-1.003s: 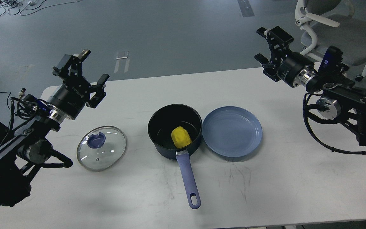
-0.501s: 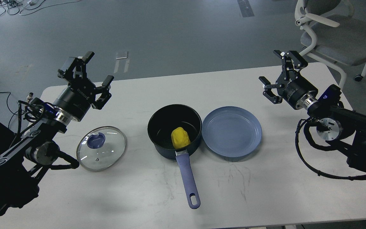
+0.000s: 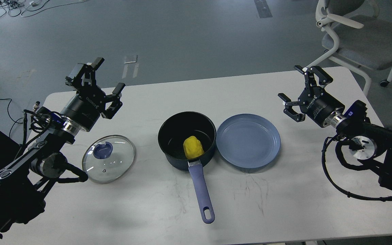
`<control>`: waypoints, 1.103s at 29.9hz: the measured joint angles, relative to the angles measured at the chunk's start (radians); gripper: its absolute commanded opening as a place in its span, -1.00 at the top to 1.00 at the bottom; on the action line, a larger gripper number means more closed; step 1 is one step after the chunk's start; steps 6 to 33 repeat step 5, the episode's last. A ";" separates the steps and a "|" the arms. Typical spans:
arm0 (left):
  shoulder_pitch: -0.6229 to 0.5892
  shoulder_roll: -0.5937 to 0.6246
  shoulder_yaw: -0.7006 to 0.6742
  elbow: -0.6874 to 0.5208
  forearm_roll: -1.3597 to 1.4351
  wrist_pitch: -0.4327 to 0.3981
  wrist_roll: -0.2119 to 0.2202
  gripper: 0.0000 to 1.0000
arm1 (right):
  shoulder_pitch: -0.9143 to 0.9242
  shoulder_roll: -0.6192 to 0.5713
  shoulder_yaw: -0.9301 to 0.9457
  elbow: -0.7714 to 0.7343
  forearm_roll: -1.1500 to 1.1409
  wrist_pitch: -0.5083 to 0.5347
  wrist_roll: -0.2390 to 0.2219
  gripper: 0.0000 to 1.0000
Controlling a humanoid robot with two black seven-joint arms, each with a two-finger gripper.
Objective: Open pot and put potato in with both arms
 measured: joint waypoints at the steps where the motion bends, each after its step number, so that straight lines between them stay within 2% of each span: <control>1: 0.000 0.000 0.000 0.000 0.000 0.000 0.000 -0.95 | 0.000 0.000 0.002 -0.001 0.000 0.000 0.000 -1.00; 33: -0.001 -0.001 0.000 0.000 0.000 0.000 0.000 -0.95 | -0.001 0.000 0.004 -0.019 0.001 0.000 0.000 -1.00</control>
